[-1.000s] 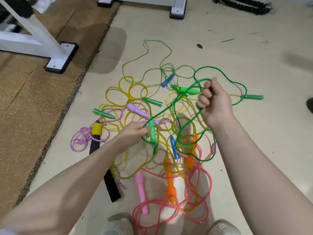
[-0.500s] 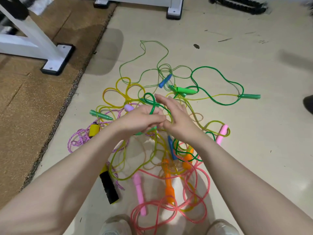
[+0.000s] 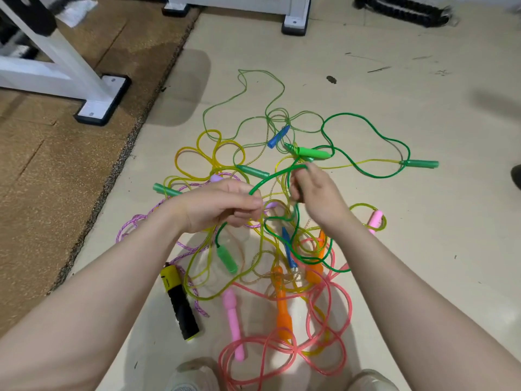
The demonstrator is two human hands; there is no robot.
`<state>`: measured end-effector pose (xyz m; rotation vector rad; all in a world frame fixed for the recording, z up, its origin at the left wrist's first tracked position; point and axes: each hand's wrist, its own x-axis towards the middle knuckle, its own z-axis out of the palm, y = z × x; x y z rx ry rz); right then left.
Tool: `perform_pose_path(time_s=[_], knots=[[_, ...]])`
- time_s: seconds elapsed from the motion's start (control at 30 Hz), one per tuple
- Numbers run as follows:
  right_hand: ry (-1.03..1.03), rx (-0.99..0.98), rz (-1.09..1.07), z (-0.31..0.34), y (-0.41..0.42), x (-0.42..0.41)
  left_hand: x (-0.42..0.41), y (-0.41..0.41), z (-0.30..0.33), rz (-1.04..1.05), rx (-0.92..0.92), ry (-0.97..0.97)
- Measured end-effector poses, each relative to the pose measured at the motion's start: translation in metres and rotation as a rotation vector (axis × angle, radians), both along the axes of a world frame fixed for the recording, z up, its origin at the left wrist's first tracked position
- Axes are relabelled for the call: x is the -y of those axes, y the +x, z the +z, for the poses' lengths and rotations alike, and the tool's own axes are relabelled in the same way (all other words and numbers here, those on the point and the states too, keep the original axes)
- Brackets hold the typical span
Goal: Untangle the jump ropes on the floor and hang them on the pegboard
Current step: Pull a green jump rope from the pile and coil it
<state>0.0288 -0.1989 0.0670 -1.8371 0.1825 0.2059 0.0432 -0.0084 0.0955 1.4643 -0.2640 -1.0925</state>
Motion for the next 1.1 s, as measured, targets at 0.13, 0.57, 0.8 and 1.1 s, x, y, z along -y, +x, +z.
perform_pose_path(time_s=[0.13, 0.57, 0.8, 1.1], knots=[[0.054, -0.074, -0.254, -0.005, 0.008, 0.026, -0.009, 0.001, -0.008, -0.041, -0.130, -0.084], [-0.501, -0.284, 0.352, -0.051, -0.022, 0.030, -0.015, 0.023, -0.014, 0.117, -0.771, -1.010], [-0.970, -0.197, 1.112, -0.021, -0.045, -0.021, -0.032, 0.027, -0.033, 1.102, -0.492, -0.615], [-0.820, -0.088, 0.797, -0.013, -0.020, 0.002, -0.068, 0.020, -0.051, 1.095, -0.528, -0.579]])
